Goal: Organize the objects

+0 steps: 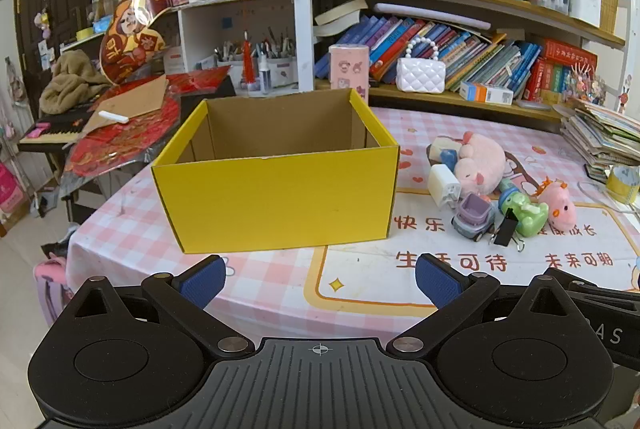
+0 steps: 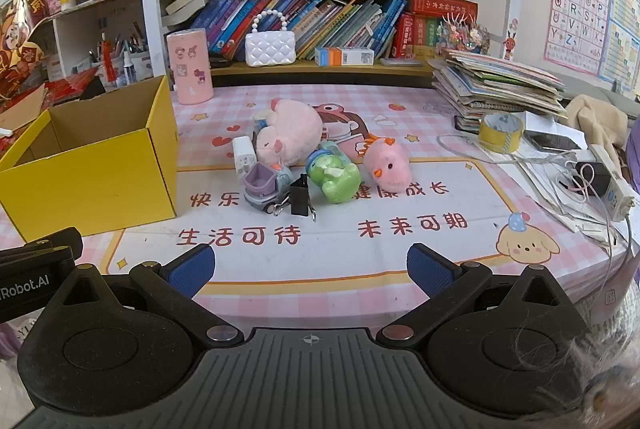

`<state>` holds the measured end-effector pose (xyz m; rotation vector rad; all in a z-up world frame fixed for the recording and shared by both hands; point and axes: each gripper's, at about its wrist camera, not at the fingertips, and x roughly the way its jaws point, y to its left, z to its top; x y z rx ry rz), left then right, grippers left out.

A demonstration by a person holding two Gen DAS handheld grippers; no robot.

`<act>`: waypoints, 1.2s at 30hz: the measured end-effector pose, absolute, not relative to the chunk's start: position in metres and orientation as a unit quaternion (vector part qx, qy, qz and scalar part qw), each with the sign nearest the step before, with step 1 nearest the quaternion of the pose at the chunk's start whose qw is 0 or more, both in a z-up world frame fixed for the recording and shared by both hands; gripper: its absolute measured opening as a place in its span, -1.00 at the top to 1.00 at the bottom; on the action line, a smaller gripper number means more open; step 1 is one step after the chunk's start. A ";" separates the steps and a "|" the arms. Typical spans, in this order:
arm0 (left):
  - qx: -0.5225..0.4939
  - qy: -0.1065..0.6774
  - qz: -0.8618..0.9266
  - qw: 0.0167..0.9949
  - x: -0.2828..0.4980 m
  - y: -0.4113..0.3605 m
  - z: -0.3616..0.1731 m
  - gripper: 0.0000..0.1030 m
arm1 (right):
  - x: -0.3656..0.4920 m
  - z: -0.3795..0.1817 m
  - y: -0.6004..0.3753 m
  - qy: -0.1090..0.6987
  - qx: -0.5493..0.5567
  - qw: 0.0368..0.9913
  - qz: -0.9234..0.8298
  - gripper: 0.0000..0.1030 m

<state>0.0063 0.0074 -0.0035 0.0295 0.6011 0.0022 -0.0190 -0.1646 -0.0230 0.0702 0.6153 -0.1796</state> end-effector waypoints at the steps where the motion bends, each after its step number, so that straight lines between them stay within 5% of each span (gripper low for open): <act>1: 0.015 0.296 0.001 0.955 0.006 0.007 -0.003 -0.99 | -0.019 -0.024 -0.164 0.302 0.035 0.948 -0.088 -1.00; 36: 0.008 0.306 0.000 0.952 0.010 0.012 -0.009 -0.99 | -0.017 -0.030 -0.163 0.310 0.035 0.946 -0.089 -1.00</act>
